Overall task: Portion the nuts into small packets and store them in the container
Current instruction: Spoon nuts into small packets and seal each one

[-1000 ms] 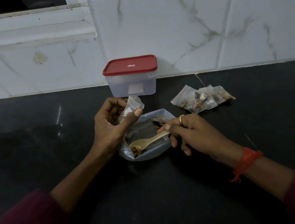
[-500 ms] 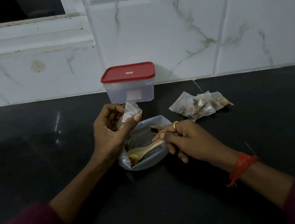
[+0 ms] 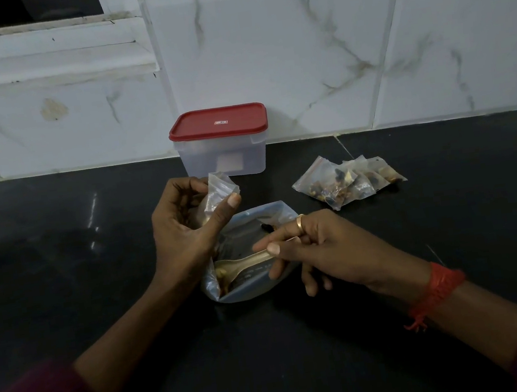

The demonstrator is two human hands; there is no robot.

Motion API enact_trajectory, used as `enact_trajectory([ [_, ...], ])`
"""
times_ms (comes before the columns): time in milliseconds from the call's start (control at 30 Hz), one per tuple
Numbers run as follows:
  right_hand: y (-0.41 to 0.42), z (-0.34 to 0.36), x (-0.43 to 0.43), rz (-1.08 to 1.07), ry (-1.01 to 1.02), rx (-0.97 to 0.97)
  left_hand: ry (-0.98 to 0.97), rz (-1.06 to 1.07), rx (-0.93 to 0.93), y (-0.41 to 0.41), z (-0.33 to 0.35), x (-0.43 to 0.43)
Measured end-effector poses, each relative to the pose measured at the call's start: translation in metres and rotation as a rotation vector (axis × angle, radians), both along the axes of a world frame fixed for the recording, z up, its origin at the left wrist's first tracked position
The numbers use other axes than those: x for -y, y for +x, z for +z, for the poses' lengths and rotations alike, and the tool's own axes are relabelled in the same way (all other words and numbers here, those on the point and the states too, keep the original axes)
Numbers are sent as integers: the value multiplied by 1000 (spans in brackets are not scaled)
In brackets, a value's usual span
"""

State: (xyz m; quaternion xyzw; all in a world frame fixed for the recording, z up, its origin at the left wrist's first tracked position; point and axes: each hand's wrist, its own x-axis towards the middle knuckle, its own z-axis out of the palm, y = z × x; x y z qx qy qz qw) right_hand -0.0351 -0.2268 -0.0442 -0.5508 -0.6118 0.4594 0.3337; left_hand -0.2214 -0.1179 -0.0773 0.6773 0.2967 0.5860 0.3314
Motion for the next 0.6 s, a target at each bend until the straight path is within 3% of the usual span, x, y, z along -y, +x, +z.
enact_trajectory([
  [200,4,3,-1,-99,-1,-80,5,16,-15,-1,1,0],
  [600,-2,0,-2,-245,-208,-368,-58,16,-48,-3,4,3],
])
